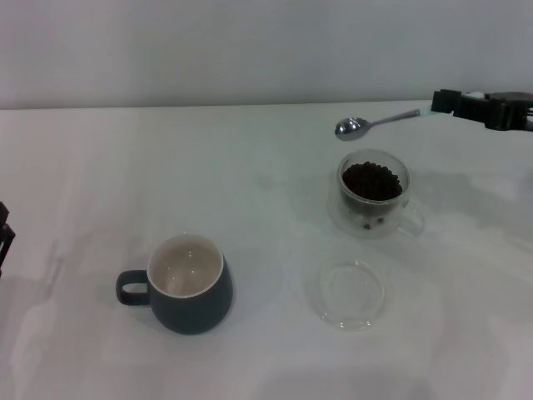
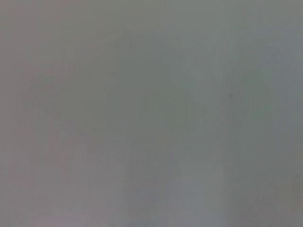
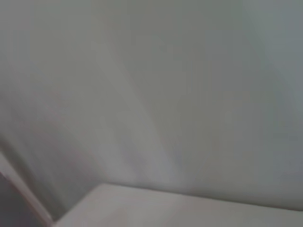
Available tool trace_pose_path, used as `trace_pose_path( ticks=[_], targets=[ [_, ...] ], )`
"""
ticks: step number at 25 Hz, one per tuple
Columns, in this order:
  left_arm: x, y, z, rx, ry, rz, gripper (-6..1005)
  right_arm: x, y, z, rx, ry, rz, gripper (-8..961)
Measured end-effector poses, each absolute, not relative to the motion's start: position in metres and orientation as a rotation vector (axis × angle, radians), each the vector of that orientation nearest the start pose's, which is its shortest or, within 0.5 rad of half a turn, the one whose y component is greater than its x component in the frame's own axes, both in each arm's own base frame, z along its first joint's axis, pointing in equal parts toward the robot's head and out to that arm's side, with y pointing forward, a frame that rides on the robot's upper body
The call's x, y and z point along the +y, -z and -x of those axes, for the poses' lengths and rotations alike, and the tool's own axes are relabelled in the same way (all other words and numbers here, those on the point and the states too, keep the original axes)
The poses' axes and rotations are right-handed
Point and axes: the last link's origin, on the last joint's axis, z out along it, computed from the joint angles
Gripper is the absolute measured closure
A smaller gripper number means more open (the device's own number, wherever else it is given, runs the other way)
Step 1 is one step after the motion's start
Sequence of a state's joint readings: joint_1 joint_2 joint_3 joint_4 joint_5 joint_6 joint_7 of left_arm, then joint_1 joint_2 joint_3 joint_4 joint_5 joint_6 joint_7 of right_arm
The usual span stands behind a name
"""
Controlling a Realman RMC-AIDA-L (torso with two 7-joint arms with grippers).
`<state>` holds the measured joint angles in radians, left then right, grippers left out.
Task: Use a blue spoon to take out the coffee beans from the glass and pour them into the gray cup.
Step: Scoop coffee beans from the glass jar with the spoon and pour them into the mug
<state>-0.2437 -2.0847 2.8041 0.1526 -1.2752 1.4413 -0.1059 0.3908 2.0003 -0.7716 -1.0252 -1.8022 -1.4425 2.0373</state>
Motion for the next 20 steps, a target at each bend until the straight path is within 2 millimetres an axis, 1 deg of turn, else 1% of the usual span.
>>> trace_pose_path(
  ticks=[4,5,10,16,20],
  targets=[
    [0.251,0.017,0.352,-0.510,0.712,1.550,241,0.353,-0.113,-0.262,1.101,-0.666,2.298,796],
    [0.252,0.017,0.352,-0.510,0.712,1.549,241,0.353,-0.113,-0.262,1.101,-0.666,2.298,796],
    [0.253,0.017,0.353,-0.520,0.705,1.545,241,0.354,-0.121,-0.265,1.103,-0.550,2.272,795],
    [0.254,0.015,0.358,-0.595,0.731,1.500,241,0.354,-0.120,-0.266,1.107,-0.441,2.274,795],
    [0.253,0.014,0.363,-0.635,0.730,1.476,241,0.354,-0.114,-0.266,1.111,-0.392,2.294,795]
  ],
)
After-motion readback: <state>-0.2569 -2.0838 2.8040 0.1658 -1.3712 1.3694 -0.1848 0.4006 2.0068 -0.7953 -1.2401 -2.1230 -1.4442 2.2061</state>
